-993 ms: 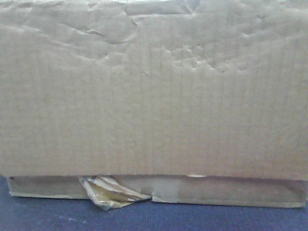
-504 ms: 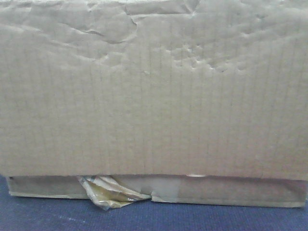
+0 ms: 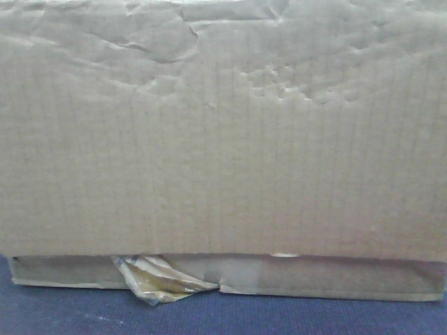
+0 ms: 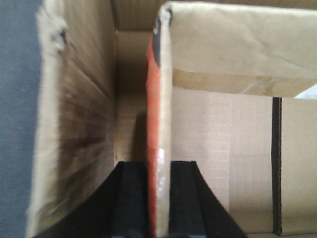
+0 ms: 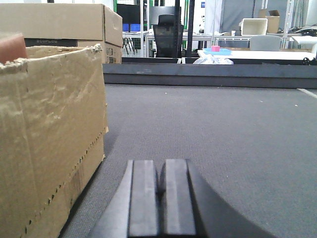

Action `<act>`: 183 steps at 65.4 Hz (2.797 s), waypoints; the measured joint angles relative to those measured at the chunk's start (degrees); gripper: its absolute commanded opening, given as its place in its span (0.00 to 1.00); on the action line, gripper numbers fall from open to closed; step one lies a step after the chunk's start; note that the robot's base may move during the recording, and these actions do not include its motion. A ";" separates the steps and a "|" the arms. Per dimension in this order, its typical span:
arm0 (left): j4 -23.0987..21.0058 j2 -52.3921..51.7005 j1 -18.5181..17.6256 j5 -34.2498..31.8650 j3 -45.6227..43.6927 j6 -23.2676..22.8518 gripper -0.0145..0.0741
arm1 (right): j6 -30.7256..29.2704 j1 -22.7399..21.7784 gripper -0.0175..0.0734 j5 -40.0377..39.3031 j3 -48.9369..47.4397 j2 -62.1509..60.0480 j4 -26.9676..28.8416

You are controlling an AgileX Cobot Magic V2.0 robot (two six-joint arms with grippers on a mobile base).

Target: Stack two boxes on right shelf middle

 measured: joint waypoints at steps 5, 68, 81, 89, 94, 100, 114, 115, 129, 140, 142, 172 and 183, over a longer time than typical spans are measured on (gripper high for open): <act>-0.30 1.12 0.00 -1.45 0.22 0.00 0.04 | 0.00 0.00 0.01 0.00 0.00 0.00 0.00; -1.64 1.15 0.00 -3.62 -5.99 0.36 0.58 | 0.00 0.00 0.01 0.00 0.00 0.00 0.00; 1.54 -3.66 0.89 1.52 -11.37 3.91 0.58 | 0.00 0.00 0.01 0.00 0.00 0.00 0.00; 2.06 -5.58 4.06 2.70 -11.45 6.11 0.58 | 0.00 0.00 0.01 0.00 0.00 0.00 0.00; -1.15 -6.17 7.10 3.06 -10.35 9.09 0.58 | 0.00 0.00 0.01 0.00 0.00 0.00 0.00; -4.41 -6.25 9.62 3.19 -7.99 11.55 0.58 | 0.00 0.00 0.01 0.00 0.00 0.00 0.00; -7.70 -6.25 12.09 3.55 0.64 14.02 0.58 | 0.00 0.00 0.01 0.00 0.00 0.00 0.00; -7.90 -6.25 12.09 3.55 1.08 14.02 0.58 | 0.00 0.00 0.01 0.00 0.00 0.00 0.00; -9.72 -6.14 10.70 3.55 6.28 14.50 0.58 | 0.00 0.00 0.01 0.00 0.00 0.00 0.00; -9.94 -5.60 10.26 3.55 7.38 14.62 0.58 | 0.00 0.00 0.01 0.00 0.00 0.00 0.00; -9.94 -5.54 10.26 3.55 7.38 14.62 0.58 | 0.00 0.00 0.01 0.00 0.00 0.00 0.00; -9.94 -3.47 10.26 3.42 7.65 14.62 0.58 | 0.00 0.00 0.01 0.00 0.00 0.00 0.00; -9.94 -3.47 10.26 3.42 7.65 14.62 0.58 | 0.55 0.00 0.01 -1.52 0.03 0.00 0.09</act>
